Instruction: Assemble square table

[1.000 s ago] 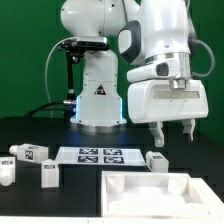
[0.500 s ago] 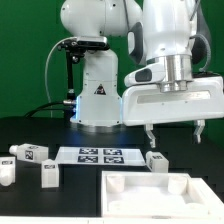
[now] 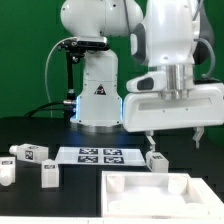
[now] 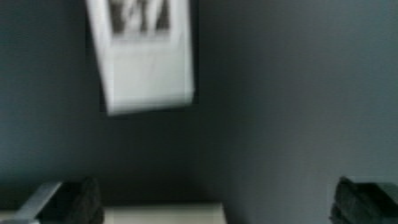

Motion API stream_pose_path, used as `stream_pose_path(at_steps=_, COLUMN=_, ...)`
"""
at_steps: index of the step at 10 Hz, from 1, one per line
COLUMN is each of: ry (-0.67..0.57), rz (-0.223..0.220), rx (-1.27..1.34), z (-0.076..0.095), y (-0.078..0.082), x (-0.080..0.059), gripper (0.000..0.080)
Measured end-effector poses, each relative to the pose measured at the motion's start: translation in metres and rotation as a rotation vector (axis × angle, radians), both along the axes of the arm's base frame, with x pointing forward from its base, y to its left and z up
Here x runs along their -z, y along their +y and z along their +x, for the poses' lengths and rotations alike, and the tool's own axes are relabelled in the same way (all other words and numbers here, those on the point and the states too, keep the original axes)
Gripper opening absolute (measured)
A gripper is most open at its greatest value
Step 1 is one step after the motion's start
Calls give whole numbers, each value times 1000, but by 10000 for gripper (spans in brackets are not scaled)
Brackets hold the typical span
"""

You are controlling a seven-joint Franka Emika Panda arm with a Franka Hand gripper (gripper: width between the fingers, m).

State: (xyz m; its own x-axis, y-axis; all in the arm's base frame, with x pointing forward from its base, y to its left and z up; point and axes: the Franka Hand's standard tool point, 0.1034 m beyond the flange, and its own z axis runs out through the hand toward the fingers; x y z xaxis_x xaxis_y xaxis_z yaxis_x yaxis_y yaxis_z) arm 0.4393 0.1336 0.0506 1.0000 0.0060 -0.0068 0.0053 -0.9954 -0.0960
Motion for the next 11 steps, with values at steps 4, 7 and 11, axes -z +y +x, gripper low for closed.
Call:
stream_pose_path(at_steps=4, ry=159, rz=7, rx=-6, z=-1, y=-10, x=5, gripper=649)
stream_pose_path(at_steps=7, ry=465, rz=2, rx=-16, z=-6, y=-17, x=11, gripper=649)
stream_pose_path(at_steps=11, ry=721, rz=-18, rx=23, z=-11, y=-10, x=11, gripper=649)
